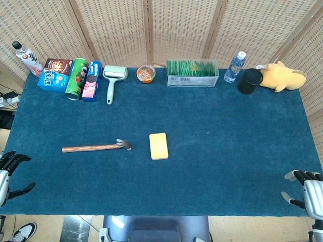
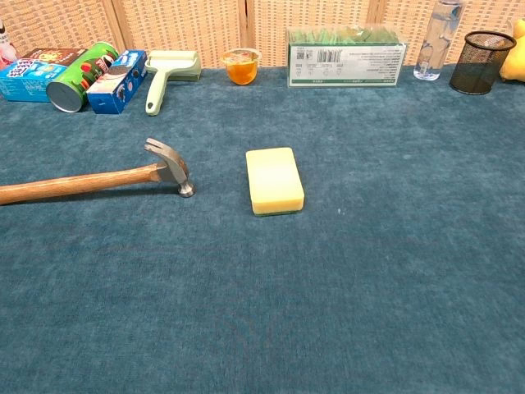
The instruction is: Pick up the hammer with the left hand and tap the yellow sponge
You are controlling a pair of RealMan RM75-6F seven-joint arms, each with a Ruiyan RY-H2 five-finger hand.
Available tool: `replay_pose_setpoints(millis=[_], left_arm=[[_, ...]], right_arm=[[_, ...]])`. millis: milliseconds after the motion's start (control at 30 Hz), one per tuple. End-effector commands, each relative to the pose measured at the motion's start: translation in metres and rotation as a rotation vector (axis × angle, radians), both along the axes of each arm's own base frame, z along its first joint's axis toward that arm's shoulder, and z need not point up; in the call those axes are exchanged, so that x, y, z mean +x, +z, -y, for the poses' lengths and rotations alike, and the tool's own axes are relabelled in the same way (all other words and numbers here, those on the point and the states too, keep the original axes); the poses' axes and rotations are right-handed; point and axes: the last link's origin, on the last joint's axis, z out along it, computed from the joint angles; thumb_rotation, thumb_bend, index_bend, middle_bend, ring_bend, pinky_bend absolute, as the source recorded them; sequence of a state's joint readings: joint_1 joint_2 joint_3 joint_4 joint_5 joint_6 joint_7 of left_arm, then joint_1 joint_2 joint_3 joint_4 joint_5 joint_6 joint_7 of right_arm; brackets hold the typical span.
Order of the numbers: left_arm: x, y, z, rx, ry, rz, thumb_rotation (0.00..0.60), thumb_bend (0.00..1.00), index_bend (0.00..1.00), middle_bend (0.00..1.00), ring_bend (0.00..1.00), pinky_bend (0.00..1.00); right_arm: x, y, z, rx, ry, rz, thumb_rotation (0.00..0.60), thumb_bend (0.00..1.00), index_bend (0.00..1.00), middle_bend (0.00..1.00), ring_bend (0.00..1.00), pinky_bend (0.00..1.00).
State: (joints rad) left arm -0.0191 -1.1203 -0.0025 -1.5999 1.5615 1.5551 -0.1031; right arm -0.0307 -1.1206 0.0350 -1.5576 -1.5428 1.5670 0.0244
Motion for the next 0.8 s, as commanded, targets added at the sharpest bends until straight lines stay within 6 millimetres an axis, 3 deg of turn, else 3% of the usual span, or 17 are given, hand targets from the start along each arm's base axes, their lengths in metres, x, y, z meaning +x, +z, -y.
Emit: replay_pose_setpoints(millis=[33, 500, 800], left_arm=[[-0.001, -0.001, -0.001, -0.003, 0.004, 0.001, 0.6, 0.09, 0.29, 0.27, 0.13, 0.22], [0.005, 0.011, -0.01, -0.007, -0.007, -0.038, 0.6, 0.09, 0.29, 0.27, 0.13, 0.22], [0.024, 0.006, -0.046, -0.155, -0.038, -0.12, 0.6, 0.14, 0.29, 0.27, 0.13, 0.22]], right_arm=[[0.0, -0.001, 0.001, 0.002, -0.003, 0.001, 0.6, 0.1, 0.45, 0.49, 0.46, 0.33], [0.0, 0.002, -0.003, -0.008, -0.006, 0.006, 0.6, 0.1, 0.45, 0.49, 0.46, 0.33], [-0.006, 0.006, -0.01, -0.028, -0.014, 0.026, 0.6, 0.1, 0.45, 0.49, 0.46, 0.34]])
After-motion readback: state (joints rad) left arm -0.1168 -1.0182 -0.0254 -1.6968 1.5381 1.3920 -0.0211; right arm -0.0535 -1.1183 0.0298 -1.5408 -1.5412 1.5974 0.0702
